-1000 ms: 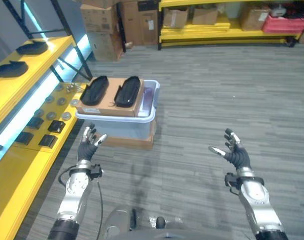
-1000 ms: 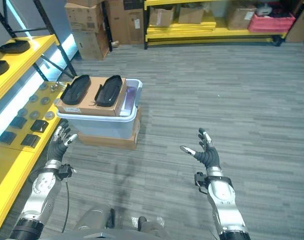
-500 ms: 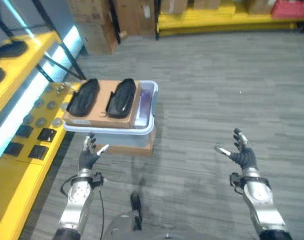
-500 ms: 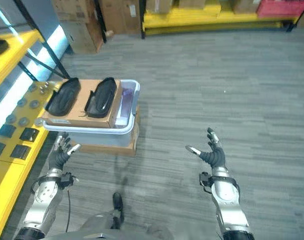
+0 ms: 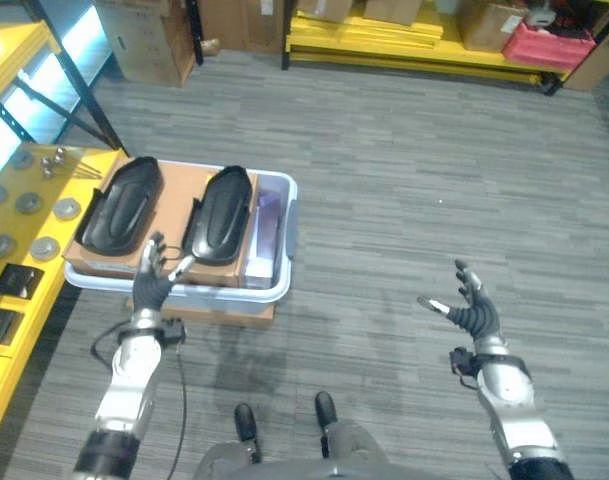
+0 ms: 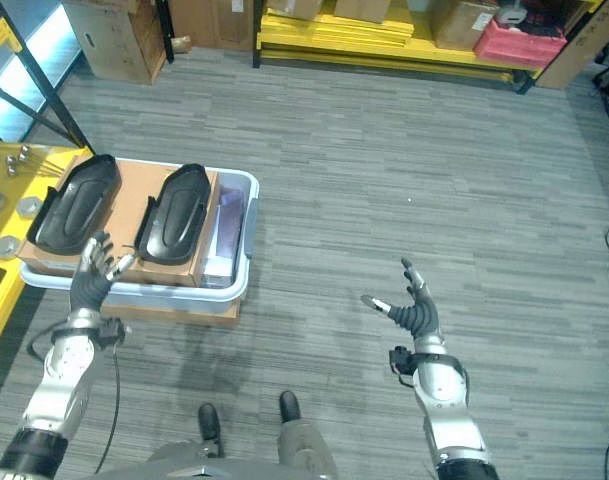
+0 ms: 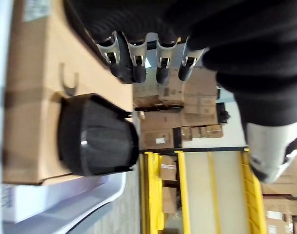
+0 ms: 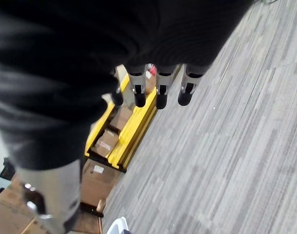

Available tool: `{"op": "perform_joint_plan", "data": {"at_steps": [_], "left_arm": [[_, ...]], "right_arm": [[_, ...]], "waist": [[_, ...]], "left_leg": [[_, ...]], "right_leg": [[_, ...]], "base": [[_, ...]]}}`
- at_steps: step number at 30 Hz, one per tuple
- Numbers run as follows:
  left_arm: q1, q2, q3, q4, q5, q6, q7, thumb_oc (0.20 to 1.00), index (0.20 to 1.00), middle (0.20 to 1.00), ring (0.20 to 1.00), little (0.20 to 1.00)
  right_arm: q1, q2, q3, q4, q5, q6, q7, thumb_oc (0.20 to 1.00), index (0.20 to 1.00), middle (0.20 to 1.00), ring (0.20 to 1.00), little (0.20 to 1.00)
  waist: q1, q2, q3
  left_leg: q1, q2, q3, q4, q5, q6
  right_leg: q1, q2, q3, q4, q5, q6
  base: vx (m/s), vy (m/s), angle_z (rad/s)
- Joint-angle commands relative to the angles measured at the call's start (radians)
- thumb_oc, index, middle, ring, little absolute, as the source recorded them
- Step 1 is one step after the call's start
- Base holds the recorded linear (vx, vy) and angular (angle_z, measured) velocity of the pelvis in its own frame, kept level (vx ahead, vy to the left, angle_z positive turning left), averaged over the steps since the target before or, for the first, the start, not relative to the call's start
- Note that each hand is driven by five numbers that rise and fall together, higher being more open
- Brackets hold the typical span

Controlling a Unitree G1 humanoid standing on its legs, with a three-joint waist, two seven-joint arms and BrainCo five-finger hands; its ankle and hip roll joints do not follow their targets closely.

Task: Move parts from the plastic box to the shelf.

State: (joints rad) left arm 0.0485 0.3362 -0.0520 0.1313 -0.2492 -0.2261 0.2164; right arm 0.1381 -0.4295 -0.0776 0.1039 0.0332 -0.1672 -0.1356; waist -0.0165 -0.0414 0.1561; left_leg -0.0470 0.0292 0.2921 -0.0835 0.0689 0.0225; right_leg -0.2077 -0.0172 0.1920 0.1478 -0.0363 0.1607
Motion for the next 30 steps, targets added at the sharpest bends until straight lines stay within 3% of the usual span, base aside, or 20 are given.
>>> {"op": "perform_joint_plan", "data": {"at_steps": [1, 5, 8, 10, 14, 15, 16, 18, 21, 23, 26, 29, 30], "left_arm": [[-0.067, 0.008, 0.011, -0.049, 0.025, -0.039, -0.007, 1.000, 1.000, 1.000, 1.000, 1.000], [-0.055, 0.005, 0.018, -0.066, 0.004, -0.046, -0.025, 1.000, 1.000, 1.000, 1.000, 1.000], [-0.052, 0.007, 0.027, -0.081, 0.001, -0.050, -0.029, 1.000, 1.000, 1.000, 1.000, 1.000], [-0.044, -0.004, 0.028, -0.087, 0.003, -0.051, -0.031, 1.000, 1.000, 1.000, 1.000, 1.000], [-0.018, 0.004, 0.029, -0.086, 0.019, -0.057, -0.018, 1.000, 1.000, 1.000, 1.000, 1.000], [-0.019, 0.004, 0.028, -0.085, 0.020, -0.057, -0.017, 1.000, 1.000, 1.000, 1.000, 1.000], [-0.021, 0.009, 0.026, -0.083, 0.018, -0.057, 0.007, 1.000, 1.000, 1.000, 1.000, 1.000], [-0.031, 0.014, 0.019, -0.078, 0.032, -0.071, 0.048, 1.000, 1.000, 1.000, 1.000, 1.000], [-0.048, 0.022, 0.014, -0.078, 0.042, -0.084, 0.090, 1.000, 1.000, 1.000, 1.000, 1.000], [-0.052, 0.024, 0.013, -0.075, 0.042, -0.084, 0.094, 1.000, 1.000, 1.000, 1.000, 1.000], [-0.084, 0.044, 0.004, -0.068, 0.048, -0.078, 0.094, 1.000, 1.000, 1.000, 1.000, 1.000], [-0.092, 0.088, 0.034, -0.072, 0.059, -0.082, 0.093, 1.000, 1.000, 1.000, 1.000, 1.000], [-0.108, 0.132, 0.062, -0.061, 0.101, -0.080, 0.112, 1.000, 1.000, 1.000, 1.000, 1.000]], "right_arm": [[0.005, -0.015, -0.042, -0.076, 0.062, -0.047, -0.010, 1.000, 1.000, 1.000, 1.000, 1.000], [0.011, -0.022, -0.029, -0.073, 0.105, -0.043, 0.010, 1.000, 1.000, 1.000, 1.000, 1.000], [0.019, -0.045, -0.036, -0.075, 0.129, -0.041, 0.020, 1.000, 1.000, 1.000, 1.000, 1.000], [0.014, -0.063, -0.047, -0.069, 0.107, -0.036, 0.002, 1.000, 1.000, 1.000, 1.000, 1.000], [0.009, -0.068, -0.075, -0.076, 0.101, -0.037, -0.024, 1.000, 1.000, 1.000, 1.000, 1.000], [0.009, -0.068, -0.075, -0.075, 0.100, -0.038, -0.025, 1.000, 1.000, 1.000, 1.000, 1.000], [-0.014, -0.071, -0.084, -0.073, 0.075, -0.049, -0.067, 1.000, 1.000, 1.000, 1.000, 1.000], [-0.040, -0.066, -0.104, -0.073, -0.003, -0.067, -0.168, 1.000, 1.000, 1.000, 1.000, 1.000], [-0.068, -0.039, -0.103, -0.064, 0.004, -0.086, -0.227, 1.000, 1.000, 1.000, 1.000, 1.000], [-0.082, -0.007, -0.098, -0.051, 0.053, -0.102, -0.214, 1.000, 1.000, 1.000, 1.000, 1.000], [-0.103, 0.040, -0.099, -0.041, 0.130, -0.113, -0.199, 1.000, 1.000, 1.000, 1.000, 1.000], [-0.103, 0.078, -0.084, -0.039, 0.209, -0.119, -0.133, 1.000, 1.000, 1.000, 1.000, 1.000], [-0.111, 0.077, -0.053, -0.030, 0.231, -0.118, -0.085, 1.000, 1.000, 1.000, 1.000, 1.000]], "waist": [[0.003, 0.027, 0.002], [0.015, 0.036, -0.001], [0.039, 0.024, 0.035], [0.048, 0.024, 0.042], [0.048, 0.025, 0.040], [0.048, 0.022, 0.037], [0.048, 0.036, 0.036], [0.040, 0.048, 0.026], [0.037, 0.062, 0.029], [0.028, 0.080, 0.017], [0.016, 0.082, 0.006], [0.014, 0.059, 0.007], [0.015, 0.031, 0.011]], "left_leg": [[0.067, -0.049, -0.021, 0.061, -0.198, -0.044], [0.059, -0.065, -0.070, 0.216, -0.261, -0.061], [-0.090, -0.065, -0.110, 0.557, -0.232, -0.101], [-0.153, -0.061, -0.127, 0.655, -0.226, -0.108], [-0.167, 0.015, -0.127, 0.505, -0.256, -0.095], [-0.166, 0.013, -0.126, 0.498, -0.252, -0.095], [-0.180, 0.071, -0.158, 0.379, -0.196, -0.115], [-0.191, 0.134, -0.161, 0.246, -0.105, -0.164], [-0.183, 0.184, -0.151, 0.165, -0.055, -0.200], [-0.145, 0.209, -0.084, 0.121, -0.040, -0.215], [-0.100, 0.195, 0.008, 0.089, -0.063, -0.209], [-0.081, 0.175, 0.048, 0.094, -0.095, -0.185], [-0.053, 0.169, 0.109, 0.090, -0.111, -0.169]], "right_leg": [[0.125, 0.117, -0.034, 0.018, -0.103, 0.026], [0.157, 0.100, -0.037, 0.007, -0.107, 0.023], [0.220, 0.062, -0.035, -0.036, -0.108, 0.002], [0.265, 0.037, -0.044, -0.081, -0.114, -0.007], [0.253, -0.024, -0.068, -0.085, -0.129, 0.006], [0.249, -0.026, -0.068, -0.084, -0.130, 0.006], [0.233, -0.038, -0.068, -0.091, -0.144, 0.019], [0.239, -0.058, -0.068, -0.112, -0.160, 0.042], [0.252, -0.090, -0.058, -0.133, -0.180, 0.072], [0.252, -0.115, -0.036, -0.145, -0.173, 0.100], [0.215, -0.159, -0.040, -0.163, -0.104, 0.101], [0.167, -0.177, -0.021, -0.143, -0.055, 0.101], [0.119, -0.170, -0.006, -0.113, 0.007, 0.101]], "base": [[0.13, -0.057, 0.39], [0.21, -0.133, 0.43], [0.18, -0.134, 0.41], [0.17, 0.007, 0.51], [0.13, 0.127, -0.07], [0.06, 0.230, -0.03], [0.11, 0.275, 0.02], [0.19, 0.391, -0.12], [0.20, 0.426, -0.13], [0.22, 0.538, -0.56], [0.18, 0.482, -0.96], [0.10, 0.267, -0.77], [0.04, 0.148, -0.69]]}}
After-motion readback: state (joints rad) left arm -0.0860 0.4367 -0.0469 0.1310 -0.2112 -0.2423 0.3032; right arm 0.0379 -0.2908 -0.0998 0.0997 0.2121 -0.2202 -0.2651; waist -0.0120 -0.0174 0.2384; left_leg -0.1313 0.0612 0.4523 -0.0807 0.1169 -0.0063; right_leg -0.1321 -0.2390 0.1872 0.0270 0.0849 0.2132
